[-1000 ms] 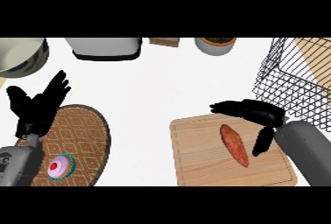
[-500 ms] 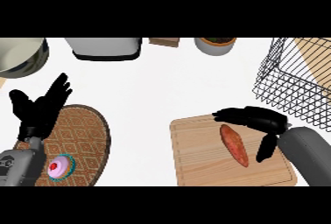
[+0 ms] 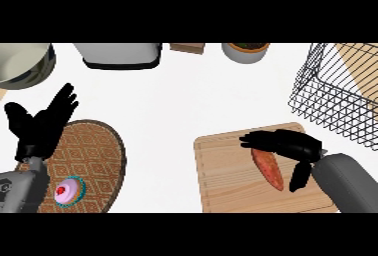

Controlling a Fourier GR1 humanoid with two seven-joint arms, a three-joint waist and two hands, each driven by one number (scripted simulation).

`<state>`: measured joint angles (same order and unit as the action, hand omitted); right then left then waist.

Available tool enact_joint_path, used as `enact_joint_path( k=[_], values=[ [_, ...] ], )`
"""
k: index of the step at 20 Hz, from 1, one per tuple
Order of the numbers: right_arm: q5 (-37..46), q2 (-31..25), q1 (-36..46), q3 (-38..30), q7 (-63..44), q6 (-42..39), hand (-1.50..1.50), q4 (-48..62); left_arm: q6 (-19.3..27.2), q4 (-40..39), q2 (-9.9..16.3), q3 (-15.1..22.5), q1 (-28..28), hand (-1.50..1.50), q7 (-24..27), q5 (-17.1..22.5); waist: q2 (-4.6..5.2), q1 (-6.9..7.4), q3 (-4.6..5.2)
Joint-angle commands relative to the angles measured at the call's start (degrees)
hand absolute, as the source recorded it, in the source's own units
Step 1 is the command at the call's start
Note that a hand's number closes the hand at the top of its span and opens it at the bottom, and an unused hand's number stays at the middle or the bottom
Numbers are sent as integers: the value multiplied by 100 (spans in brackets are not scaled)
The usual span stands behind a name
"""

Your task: Pick the sweet potato from the cutting board and place it in the basket

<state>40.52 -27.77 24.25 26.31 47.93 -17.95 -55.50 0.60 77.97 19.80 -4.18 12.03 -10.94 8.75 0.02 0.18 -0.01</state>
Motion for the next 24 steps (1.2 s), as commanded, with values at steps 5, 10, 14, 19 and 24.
enact_joint_path(
  k=[5,10,14,19,24],
  values=[
    [832,398,-97,302,196,418,150,-20,20,164,-234,26,-194,0,70,-197,-2,5,0],
    [1055,298,-114,21,674,510,150,201,-200,457,-111,-209,-342,0,-181,-74,-4,13,-1],
    [1012,664,-320,-194,-559,450,150,-24,-251,67,-100,-251,-34,0,-58,-131,-10,-28,1],
    [663,1568,-789,-1295,-3335,1021,150,8,-69,45,0,-395,-256,0,-92,-169,-189,-509,24],
    [1142,2683,-1111,-1132,-5087,1550,150,-625,-49,54,-11,-421,-215,0,-94,-157,-133,-379,24]
  ],
)
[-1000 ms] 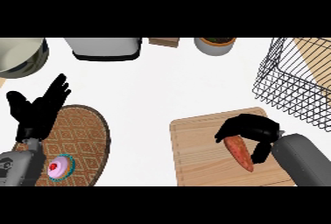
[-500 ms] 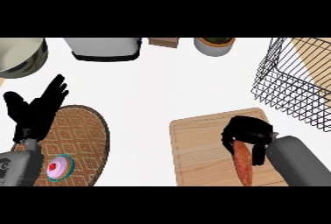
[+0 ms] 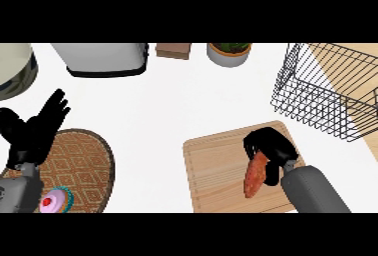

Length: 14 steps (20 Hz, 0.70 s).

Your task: Pick the sweet potato from the cutting board and place it in the basket

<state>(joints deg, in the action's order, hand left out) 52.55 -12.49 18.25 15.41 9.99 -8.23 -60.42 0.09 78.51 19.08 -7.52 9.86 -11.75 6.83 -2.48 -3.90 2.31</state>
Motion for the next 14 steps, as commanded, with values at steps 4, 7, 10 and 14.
enact_joint_path(
  k=[4,7,10,14],
  values=[
    [-964,1203,-574,-41,-1682,835,150,-1023,-48,64,-17,55,64,0,-50,13,128,142,-242],
    [-1710,1225,-876,441,-1701,1819,150,-1808,-13,63,-77,123,6,0,23,-64,149,263,-255],
    [-1630,1237,-782,1123,-2418,2540,150,-2930,-38,189,-84,105,45,0,-131,29,113,306,-232],
    [-665,1245,-875,1884,-3945,3303,150,-4036,-172,19,5,46,-30,0,82,16,167,278,-215]
  ],
)
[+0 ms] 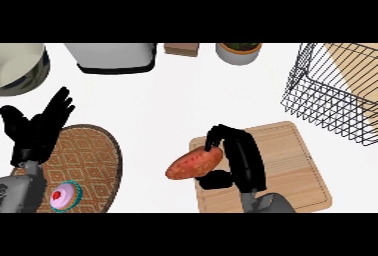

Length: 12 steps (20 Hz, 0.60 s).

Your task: Pick the sweet potato from the cutting board and place it in the basket

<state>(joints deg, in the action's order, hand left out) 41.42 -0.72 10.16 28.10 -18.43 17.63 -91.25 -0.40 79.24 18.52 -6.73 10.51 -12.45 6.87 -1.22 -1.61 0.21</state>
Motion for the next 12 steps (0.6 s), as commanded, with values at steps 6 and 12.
enact_joint_path(
  k=[6,12],
  values=[
    [1959,71,895,871,-3686,69,150,-2029,116,82,-161,129,216,0,-218,-95,77,109,-10],
    [2235,71,2334,101,-4757,-1045,150,-2198,-60,-57,-191,24,72,0,123,-33,112,174,-14]
  ],
)
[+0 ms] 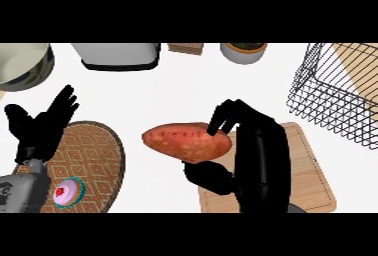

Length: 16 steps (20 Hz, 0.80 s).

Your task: Pick the sweet potato from the cutting board and place it in the basket

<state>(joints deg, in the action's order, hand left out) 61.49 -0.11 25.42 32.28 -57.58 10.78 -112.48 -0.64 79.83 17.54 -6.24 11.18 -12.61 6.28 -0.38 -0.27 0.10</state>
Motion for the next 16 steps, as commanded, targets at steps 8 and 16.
enact_joint_path(
  k=[8,16],
  values=[
    [-133,-222,1672,-2057,-392,-1224,150,206,-326,-79,199,-276,43,0,-8,171,33,27,-7],
    [52,-1038,1917,-2993,42,-1350,150,1168,-121,-109,10,-127,28,0,38,-103,36,30,-9]
  ],
)
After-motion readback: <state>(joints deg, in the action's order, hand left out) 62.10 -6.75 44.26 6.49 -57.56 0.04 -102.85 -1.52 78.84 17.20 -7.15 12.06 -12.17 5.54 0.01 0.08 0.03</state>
